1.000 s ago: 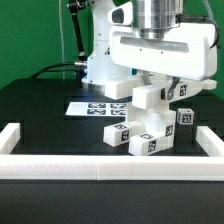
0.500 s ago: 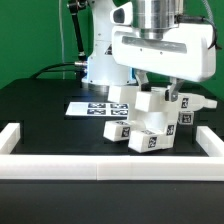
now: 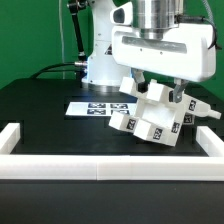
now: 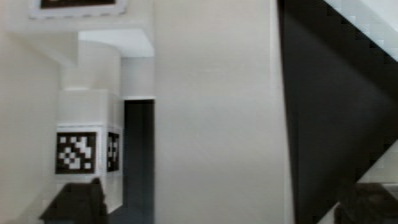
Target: Assemble chair
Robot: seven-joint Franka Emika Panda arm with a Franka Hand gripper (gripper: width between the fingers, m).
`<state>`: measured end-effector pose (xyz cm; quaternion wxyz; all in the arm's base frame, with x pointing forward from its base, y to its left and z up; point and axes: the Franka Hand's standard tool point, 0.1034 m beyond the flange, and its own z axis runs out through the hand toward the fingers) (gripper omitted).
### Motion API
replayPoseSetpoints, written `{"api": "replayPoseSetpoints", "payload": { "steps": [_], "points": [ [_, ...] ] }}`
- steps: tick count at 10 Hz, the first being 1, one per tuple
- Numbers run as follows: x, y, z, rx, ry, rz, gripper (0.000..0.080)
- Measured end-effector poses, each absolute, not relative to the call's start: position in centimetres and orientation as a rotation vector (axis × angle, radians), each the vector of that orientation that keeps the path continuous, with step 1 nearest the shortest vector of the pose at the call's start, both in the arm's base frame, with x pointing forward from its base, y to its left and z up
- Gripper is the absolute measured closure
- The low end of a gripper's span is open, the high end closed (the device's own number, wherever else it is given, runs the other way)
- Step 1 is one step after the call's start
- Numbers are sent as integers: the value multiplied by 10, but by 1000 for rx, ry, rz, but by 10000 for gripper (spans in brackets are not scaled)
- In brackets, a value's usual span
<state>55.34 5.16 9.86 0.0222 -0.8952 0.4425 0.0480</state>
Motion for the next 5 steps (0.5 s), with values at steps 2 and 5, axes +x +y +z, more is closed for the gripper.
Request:
{"api": "replayPoseSetpoints", "payload": {
  "steps": [2, 5],
  "points": [
    [552, 52, 106, -2768, 1364, 143, 150],
    [545, 55, 133, -2748, 1349, 136, 150]
  ]
}}
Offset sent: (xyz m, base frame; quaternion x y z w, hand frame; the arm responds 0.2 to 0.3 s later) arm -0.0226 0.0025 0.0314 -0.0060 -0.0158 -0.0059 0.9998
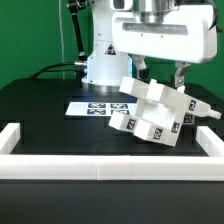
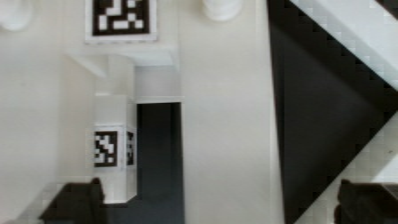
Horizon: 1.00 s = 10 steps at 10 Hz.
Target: Assemble chair
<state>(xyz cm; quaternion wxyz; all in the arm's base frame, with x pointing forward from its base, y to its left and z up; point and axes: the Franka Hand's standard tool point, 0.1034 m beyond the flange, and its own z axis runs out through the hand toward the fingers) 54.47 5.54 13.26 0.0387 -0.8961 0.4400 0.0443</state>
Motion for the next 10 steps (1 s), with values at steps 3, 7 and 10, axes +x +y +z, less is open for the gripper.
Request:
{"api": "replayPoseSetpoints", "payload": {
  "steps": [3, 7, 10],
  "points": [
    [531, 55, 135, -2733, 1357, 130, 150],
    [526, 45, 111, -2774, 1308, 129, 150],
    [527, 38, 98, -2802, 1274, 130, 150]
  ]
}}
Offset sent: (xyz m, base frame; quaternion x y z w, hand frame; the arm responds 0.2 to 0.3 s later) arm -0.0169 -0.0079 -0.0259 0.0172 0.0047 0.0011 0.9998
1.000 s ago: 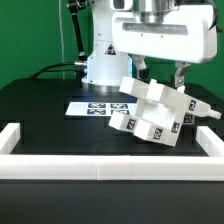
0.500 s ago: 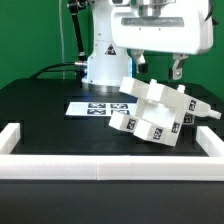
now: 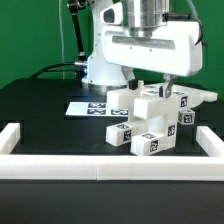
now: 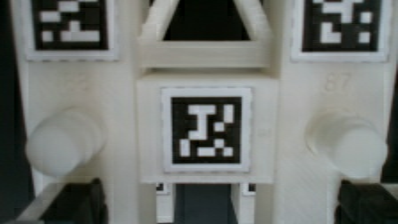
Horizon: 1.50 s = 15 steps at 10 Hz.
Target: Assemble chair
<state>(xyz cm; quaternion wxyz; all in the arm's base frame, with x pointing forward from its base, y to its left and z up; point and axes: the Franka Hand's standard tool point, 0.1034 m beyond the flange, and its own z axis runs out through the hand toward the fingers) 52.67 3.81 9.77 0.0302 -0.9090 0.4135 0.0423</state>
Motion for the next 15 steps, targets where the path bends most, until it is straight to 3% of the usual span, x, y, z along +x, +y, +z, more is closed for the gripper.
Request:
{"api": "replayPoseSetpoints", "payload": {
  "steps": [12, 15],
  "points": [
    [584, 10, 100, -2844, 1178, -59, 150],
    [584, 9, 115, -2836, 1174, -29, 150]
  ]
}}
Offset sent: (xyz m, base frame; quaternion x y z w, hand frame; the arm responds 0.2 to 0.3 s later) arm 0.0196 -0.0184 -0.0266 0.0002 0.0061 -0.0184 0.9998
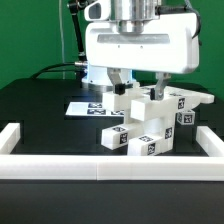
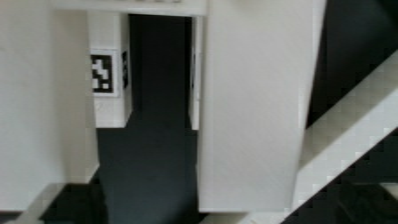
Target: Assemble chair
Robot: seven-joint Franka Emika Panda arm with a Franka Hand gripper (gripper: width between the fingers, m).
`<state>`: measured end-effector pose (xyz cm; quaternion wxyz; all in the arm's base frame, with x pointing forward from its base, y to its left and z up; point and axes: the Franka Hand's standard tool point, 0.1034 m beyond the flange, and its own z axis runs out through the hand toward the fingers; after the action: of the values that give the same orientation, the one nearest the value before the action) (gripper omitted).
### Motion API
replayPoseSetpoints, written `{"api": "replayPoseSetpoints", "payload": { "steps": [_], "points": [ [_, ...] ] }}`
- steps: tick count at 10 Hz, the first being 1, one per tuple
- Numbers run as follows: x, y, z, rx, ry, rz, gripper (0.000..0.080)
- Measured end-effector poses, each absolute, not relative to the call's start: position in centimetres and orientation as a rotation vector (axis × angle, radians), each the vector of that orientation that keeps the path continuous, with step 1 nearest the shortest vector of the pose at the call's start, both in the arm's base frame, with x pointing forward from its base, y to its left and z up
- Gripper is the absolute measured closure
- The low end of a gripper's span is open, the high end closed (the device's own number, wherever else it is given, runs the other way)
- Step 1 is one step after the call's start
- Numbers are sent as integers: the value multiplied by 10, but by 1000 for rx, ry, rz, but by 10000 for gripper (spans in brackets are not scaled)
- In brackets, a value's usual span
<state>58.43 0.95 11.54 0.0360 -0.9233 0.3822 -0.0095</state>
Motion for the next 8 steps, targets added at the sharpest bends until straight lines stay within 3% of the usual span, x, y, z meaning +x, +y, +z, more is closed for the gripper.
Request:
{"api": "replayPoseSetpoints", "payload": {
  "steps": [2, 3, 8],
  "points": [
    [580, 15, 134, -2819, 1168, -23, 150],
    [575, 16, 135, -2817, 1167, -19, 150],
    [556, 20, 119, -2829, 1171, -5, 150]
  ]
}}
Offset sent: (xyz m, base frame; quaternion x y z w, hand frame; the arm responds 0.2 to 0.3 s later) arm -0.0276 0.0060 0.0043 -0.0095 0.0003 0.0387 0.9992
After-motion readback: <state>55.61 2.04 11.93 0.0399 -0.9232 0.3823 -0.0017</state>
